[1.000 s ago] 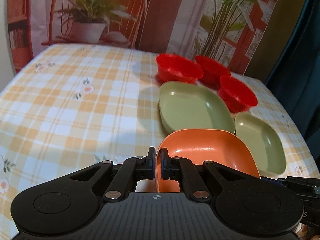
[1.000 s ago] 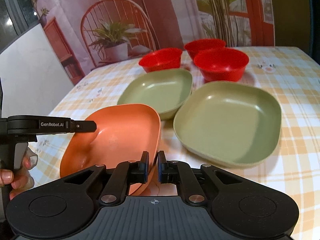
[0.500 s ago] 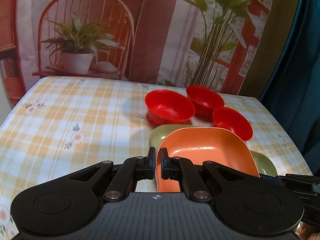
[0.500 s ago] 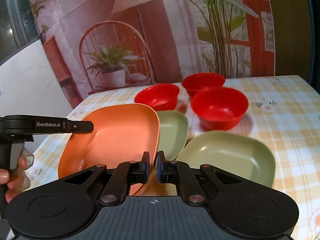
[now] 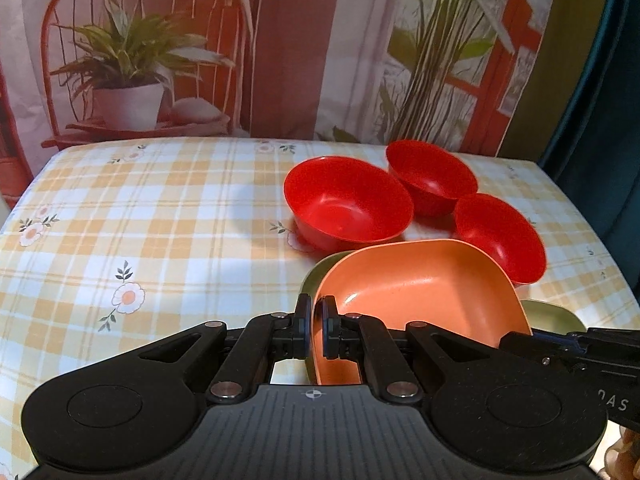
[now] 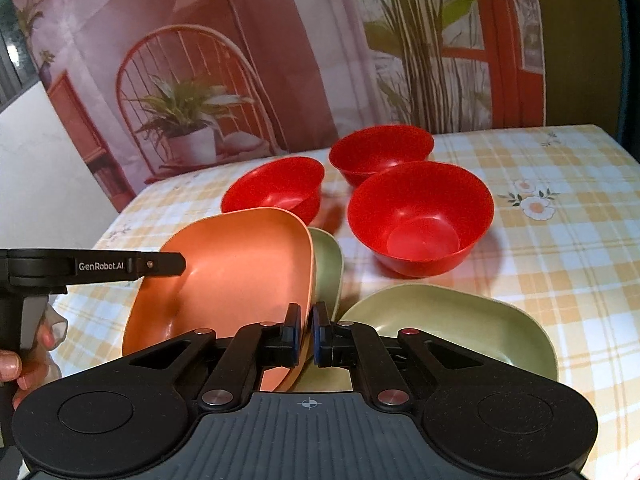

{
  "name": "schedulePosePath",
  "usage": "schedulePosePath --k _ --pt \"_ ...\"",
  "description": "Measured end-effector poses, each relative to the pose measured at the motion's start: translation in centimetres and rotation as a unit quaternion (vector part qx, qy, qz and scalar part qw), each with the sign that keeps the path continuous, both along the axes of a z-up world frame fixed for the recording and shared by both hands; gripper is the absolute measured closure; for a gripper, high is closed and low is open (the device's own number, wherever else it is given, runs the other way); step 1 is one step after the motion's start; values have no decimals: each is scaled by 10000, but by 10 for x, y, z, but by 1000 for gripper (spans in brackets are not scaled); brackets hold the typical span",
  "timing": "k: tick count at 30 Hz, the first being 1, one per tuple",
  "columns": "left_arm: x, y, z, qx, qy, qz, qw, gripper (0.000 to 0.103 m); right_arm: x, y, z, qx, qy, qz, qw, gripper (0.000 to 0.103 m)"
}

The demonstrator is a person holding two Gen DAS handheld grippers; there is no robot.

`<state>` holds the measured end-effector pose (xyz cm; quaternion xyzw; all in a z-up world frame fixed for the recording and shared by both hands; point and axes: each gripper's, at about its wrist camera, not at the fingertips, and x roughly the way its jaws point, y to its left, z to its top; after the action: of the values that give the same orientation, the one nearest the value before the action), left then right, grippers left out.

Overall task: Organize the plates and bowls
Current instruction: 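Lift the orange plate with the left gripper over the oval green dish, then lower the orange plate onto the green dish and open the left gripper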

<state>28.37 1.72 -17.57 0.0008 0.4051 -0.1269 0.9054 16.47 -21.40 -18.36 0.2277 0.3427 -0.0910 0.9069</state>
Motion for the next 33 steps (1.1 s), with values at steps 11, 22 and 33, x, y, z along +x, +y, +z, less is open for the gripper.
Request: schedulePosePath --k 11,22,33 --pt "26 -7 -4 267 50 -111 9996 96 26 -8 -6 -80 219 52 9997 97" --pt "31 -15 -13 549 83 -329 9979 94 27 -4 -8 -255 370 120 9989 96" --pt "34 -13 -19 714 158 -301 9969 94 27 -7 -7 -348 407 175 9984 97"
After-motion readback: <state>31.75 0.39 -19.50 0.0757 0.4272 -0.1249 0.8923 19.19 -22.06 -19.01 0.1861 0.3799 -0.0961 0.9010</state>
